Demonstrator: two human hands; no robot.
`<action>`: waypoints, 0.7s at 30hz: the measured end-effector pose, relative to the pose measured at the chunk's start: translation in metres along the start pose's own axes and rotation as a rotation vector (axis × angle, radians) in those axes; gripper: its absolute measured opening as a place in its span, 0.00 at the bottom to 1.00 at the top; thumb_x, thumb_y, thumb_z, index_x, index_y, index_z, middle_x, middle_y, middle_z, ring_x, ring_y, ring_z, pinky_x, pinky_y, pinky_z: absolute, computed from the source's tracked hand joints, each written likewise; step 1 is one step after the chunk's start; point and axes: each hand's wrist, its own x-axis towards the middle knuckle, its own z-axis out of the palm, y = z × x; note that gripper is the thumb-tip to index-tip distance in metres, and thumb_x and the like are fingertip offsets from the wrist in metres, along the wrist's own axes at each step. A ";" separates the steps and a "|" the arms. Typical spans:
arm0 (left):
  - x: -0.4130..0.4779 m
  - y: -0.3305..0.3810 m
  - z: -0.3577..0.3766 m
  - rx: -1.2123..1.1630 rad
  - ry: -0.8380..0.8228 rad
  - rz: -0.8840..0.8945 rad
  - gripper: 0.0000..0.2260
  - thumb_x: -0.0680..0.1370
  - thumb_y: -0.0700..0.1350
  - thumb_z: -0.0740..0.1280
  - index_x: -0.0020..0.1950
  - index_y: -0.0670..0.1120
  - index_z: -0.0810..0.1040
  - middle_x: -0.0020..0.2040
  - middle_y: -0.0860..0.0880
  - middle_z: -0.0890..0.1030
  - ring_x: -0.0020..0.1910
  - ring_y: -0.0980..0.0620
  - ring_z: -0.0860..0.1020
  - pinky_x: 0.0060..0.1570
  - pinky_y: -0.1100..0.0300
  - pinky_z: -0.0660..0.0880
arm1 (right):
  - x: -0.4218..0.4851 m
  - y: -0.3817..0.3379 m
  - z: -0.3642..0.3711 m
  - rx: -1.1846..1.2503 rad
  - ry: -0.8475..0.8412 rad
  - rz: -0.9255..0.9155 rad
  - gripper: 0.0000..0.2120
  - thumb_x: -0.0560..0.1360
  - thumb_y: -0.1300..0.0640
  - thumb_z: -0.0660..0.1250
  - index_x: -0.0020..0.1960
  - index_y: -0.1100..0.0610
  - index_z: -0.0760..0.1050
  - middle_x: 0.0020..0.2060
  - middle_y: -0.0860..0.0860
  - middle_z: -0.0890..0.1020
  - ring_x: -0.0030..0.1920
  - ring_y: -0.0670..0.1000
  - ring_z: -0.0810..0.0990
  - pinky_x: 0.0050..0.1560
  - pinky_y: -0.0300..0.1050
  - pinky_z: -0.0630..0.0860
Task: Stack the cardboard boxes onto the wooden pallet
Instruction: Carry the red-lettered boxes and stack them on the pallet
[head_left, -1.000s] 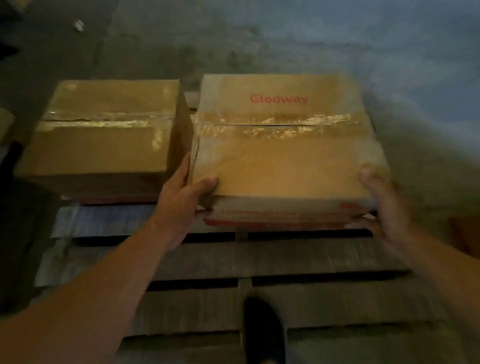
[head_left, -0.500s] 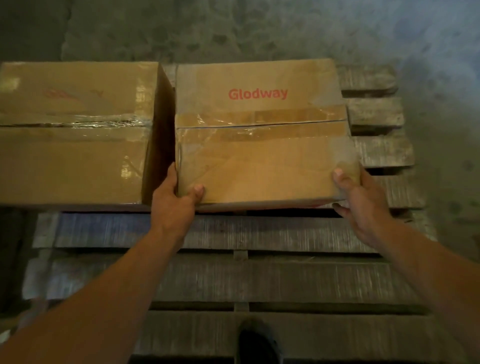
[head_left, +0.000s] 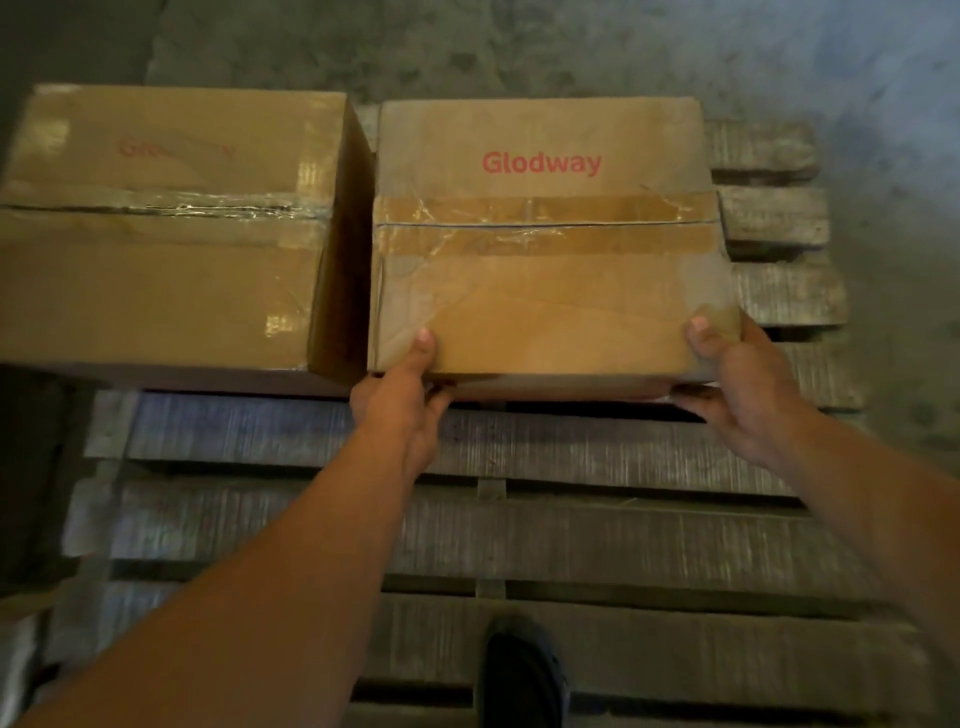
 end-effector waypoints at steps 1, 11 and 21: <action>0.000 0.002 -0.001 0.012 -0.005 -0.006 0.26 0.75 0.39 0.74 0.70 0.40 0.69 0.66 0.42 0.76 0.66 0.42 0.74 0.61 0.37 0.75 | -0.003 0.003 0.000 0.009 -0.003 -0.014 0.21 0.81 0.54 0.66 0.73 0.45 0.69 0.57 0.43 0.78 0.56 0.49 0.77 0.58 0.61 0.77; 0.009 0.032 -0.023 0.049 0.043 0.026 0.25 0.77 0.36 0.71 0.71 0.39 0.67 0.68 0.41 0.73 0.67 0.43 0.74 0.63 0.40 0.75 | -0.018 0.017 0.035 0.021 -0.037 -0.004 0.19 0.82 0.54 0.64 0.72 0.47 0.69 0.63 0.48 0.78 0.64 0.54 0.76 0.67 0.67 0.72; 0.014 0.038 -0.019 0.155 0.041 0.044 0.23 0.77 0.39 0.71 0.70 0.41 0.68 0.66 0.44 0.74 0.62 0.46 0.75 0.61 0.45 0.77 | -0.020 0.008 0.036 -0.212 -0.019 -0.027 0.22 0.82 0.47 0.63 0.74 0.44 0.66 0.67 0.48 0.75 0.67 0.56 0.75 0.67 0.65 0.72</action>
